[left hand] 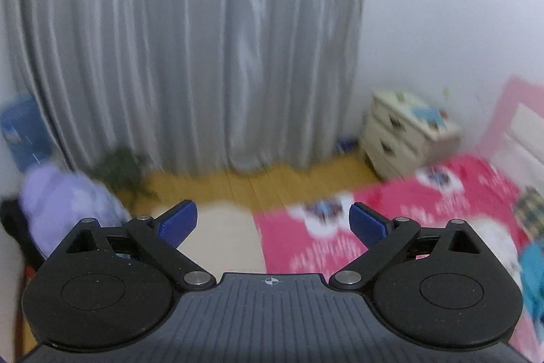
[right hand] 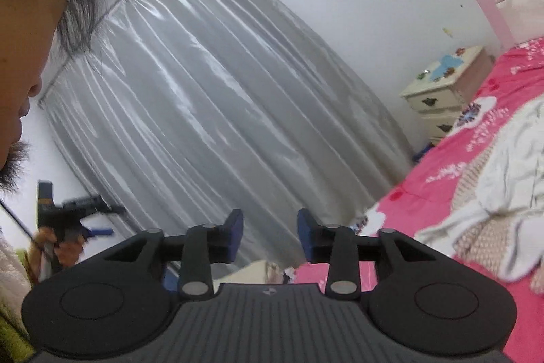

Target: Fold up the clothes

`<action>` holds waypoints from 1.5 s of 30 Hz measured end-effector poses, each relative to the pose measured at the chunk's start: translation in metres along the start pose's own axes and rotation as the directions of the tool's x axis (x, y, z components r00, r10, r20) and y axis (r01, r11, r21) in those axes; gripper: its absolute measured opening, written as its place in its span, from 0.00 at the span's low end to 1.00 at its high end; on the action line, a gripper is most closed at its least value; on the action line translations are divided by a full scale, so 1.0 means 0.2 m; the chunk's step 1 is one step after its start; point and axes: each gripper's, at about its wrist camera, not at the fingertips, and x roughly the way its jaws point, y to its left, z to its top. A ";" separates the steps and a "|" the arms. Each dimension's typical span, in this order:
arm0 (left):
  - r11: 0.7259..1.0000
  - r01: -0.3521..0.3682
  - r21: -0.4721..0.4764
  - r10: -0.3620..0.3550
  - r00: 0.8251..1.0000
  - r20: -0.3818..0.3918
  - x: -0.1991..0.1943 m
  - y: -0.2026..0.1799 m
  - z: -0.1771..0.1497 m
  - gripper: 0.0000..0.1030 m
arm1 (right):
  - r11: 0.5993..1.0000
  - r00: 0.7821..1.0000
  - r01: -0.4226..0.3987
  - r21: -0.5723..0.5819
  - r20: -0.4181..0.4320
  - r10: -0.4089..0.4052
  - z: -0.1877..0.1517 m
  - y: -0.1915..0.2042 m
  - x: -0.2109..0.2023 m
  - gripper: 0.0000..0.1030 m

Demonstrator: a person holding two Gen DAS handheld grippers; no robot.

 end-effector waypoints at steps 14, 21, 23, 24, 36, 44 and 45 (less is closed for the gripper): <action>0.996 0.075 -0.045 -0.081 0.984 -0.158 1.01 0.88 -0.50 0.94 | 0.992 0.946 0.119 0.042 -0.307 -0.101 -0.71 0.42 1.48 0.58; 0.955 0.134 -0.265 -0.203 0.945 -0.256 1.10 1.09 -0.65 0.93 | 0.991 0.834 0.130 0.045 -0.545 -0.085 -1.00 0.18 2.28 0.63; 0.954 0.167 -0.250 -0.229 0.942 -0.246 1.10 1.07 -0.67 0.93 | 0.991 0.794 0.125 0.057 -0.604 -0.066 -1.07 0.12 2.40 0.64; 0.948 0.192 -0.255 -0.256 0.935 -0.247 1.10 1.07 -0.68 0.93 | 0.993 0.777 0.104 0.052 -0.627 -0.049 -1.09 0.11 2.41 0.65; 0.970 0.130 -0.207 -0.184 0.946 -0.267 1.11 0.92 -0.74 0.76 | 0.995 0.640 -0.072 -0.064 -0.768 -0.003 -1.13 0.23 2.56 0.34; 0.954 0.170 -0.245 -0.252 0.900 -0.356 1.10 0.87 -0.74 0.65 | 0.984 0.572 -0.117 -0.133 -0.819 -0.043 -0.97 0.28 2.47 0.25; 0.959 0.155 -0.238 -0.235 0.904 -0.356 1.11 0.88 -0.76 0.64 | 0.984 0.579 -0.115 -0.134 -0.814 -0.044 -0.99 0.26 2.47 0.25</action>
